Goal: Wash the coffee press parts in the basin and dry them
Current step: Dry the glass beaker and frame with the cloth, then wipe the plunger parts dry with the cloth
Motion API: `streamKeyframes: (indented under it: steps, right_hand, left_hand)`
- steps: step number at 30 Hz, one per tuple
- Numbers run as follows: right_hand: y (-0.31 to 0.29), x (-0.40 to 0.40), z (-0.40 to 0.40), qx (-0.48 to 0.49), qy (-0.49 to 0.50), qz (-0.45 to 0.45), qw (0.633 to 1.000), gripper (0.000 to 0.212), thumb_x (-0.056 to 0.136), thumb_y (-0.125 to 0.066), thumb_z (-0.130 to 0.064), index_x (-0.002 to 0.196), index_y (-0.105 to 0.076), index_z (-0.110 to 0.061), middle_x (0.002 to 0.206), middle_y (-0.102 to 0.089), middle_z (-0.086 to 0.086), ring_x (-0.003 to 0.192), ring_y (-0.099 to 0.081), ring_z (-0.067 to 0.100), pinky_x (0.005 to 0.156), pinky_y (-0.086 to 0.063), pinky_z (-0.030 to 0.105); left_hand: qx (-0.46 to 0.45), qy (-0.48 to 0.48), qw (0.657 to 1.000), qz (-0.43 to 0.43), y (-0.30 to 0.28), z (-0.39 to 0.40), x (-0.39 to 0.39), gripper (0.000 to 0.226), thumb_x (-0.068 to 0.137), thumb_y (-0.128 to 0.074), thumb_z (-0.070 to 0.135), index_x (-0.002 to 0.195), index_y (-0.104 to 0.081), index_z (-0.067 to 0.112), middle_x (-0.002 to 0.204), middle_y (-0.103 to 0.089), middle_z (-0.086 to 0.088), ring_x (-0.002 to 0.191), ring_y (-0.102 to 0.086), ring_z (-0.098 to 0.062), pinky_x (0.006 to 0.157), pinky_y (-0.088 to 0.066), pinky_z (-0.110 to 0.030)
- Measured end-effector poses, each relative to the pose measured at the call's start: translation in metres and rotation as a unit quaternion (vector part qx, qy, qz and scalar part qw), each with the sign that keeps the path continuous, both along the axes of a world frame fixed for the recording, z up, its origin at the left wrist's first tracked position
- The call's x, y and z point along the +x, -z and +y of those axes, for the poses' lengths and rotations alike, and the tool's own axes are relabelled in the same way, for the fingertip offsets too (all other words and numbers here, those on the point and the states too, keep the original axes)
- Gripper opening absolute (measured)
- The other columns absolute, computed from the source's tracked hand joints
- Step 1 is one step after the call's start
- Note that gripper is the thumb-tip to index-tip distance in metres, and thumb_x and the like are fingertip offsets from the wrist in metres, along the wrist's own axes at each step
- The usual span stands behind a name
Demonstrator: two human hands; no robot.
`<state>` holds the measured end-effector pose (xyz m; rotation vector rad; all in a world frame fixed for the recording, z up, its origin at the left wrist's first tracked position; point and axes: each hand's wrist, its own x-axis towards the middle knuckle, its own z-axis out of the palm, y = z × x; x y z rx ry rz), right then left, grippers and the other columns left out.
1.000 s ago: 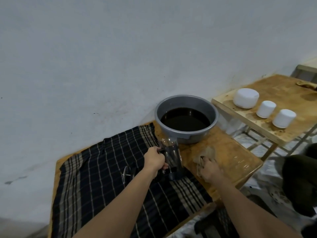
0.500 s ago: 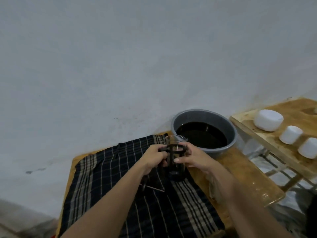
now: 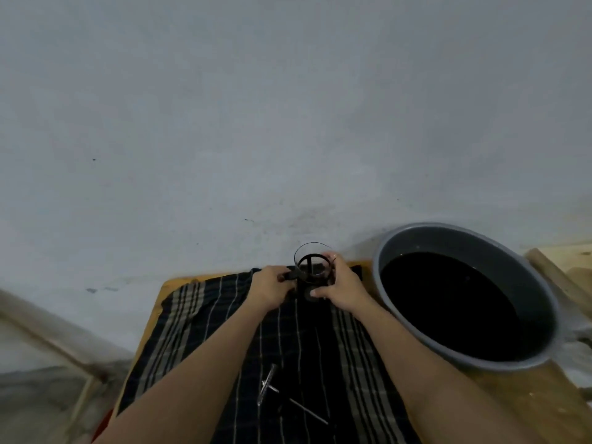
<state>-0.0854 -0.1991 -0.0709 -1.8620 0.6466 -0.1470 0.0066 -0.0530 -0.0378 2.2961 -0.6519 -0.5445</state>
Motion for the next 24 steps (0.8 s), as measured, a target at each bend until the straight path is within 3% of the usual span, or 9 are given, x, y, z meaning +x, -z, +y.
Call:
streamKeyframes:
  steps: [3,5,12,15,19,22,24]
  right_hand:
    - [0.015,0.022,-0.009,0.013,0.007,-0.005,1.000,0.092,0.062,-0.085,-0.003,0.137,-0.039,-0.026,0.134,-0.056,0.002,0.122,-0.055,0.022,0.108,-0.043,0.044]
    - [0.026,0.035,-0.015,0.033,0.016,-0.004,0.999,0.092,0.061,-0.084,0.001,0.138,-0.039,-0.026,0.135,-0.056,0.003,0.123,-0.055,0.023,0.107,-0.044,0.045]
    - [0.040,0.038,-0.021,0.034,0.012,0.021,0.999,0.093,0.069,-0.080,-0.001,0.143,-0.032,-0.028,0.133,-0.058,0.002,0.125,-0.054,0.023,0.110,-0.040,0.045]
    - [0.032,0.033,-0.016,0.018,0.015,0.046,0.999,0.089,0.073,-0.079,-0.007,0.145,-0.029,-0.020,0.134,-0.057,0.003,0.126,-0.052,0.023,0.110,-0.040,0.044]
    - [0.010,0.006,0.007,-0.004,0.056,0.066,0.996,0.066,0.080,-0.075,-0.010,0.137,-0.041,-0.014,0.126,-0.056,0.003,0.119,-0.053,0.020,0.104,-0.042,0.035]
    - [-0.002,-0.033,0.033,-0.006,0.046,0.087,0.995,0.044,0.088,-0.068,-0.017,0.129,-0.052,-0.014,0.119,-0.057,0.000,0.104,-0.055,0.013,0.088,-0.043,0.025]
    - [-0.002,-0.062,0.049,-0.006,0.001,0.131,0.991,0.033,0.090,-0.066,-0.022,0.121,-0.058,-0.017,0.111,-0.061,-0.002,0.100,-0.056,0.011,0.083,-0.042,0.024]
  left_hand:
    - [0.009,-0.018,1.000,-0.017,0.008,-0.011,0.014,0.017,0.090,-0.062,0.012,0.101,-0.072,0.005,0.082,-0.069,-0.013,0.075,-0.061,-0.026,0.065,-0.042,-0.026]
    - [0.015,-0.031,0.999,-0.014,0.015,-0.019,0.022,0.018,0.090,-0.062,0.012,0.104,-0.072,0.005,0.084,-0.070,-0.015,0.075,-0.059,-0.024,0.065,-0.038,-0.024]
    - [0.036,-0.038,0.999,0.007,0.025,-0.029,0.025,0.025,0.095,-0.055,0.015,0.116,-0.066,0.007,0.106,-0.070,-0.015,0.100,-0.065,-0.031,0.074,-0.042,-0.025]
    - [0.052,-0.048,0.997,0.029,0.023,-0.027,0.023,0.028,0.095,-0.057,0.021,0.117,-0.063,0.005,0.113,-0.068,-0.015,0.105,-0.062,-0.031,0.082,-0.046,-0.028]
    - [0.058,-0.052,0.994,0.071,0.018,-0.008,0.010,0.037,0.094,-0.059,0.029,0.122,-0.060,0.004,0.121,-0.064,-0.014,0.112,-0.059,-0.029,0.087,-0.045,-0.028]
    - [0.067,-0.030,0.990,0.117,0.019,0.025,-0.003,0.037,0.093,-0.060,0.035,0.117,-0.065,0.008,0.111,-0.067,-0.009,0.098,-0.063,-0.023,0.081,-0.052,-0.033]
    - [0.068,-0.030,0.979,0.192,0.019,0.050,-0.015,0.040,0.091,-0.061,0.041,0.118,-0.065,0.012,0.110,-0.066,-0.008,0.097,-0.062,-0.021,0.076,-0.056,-0.038]
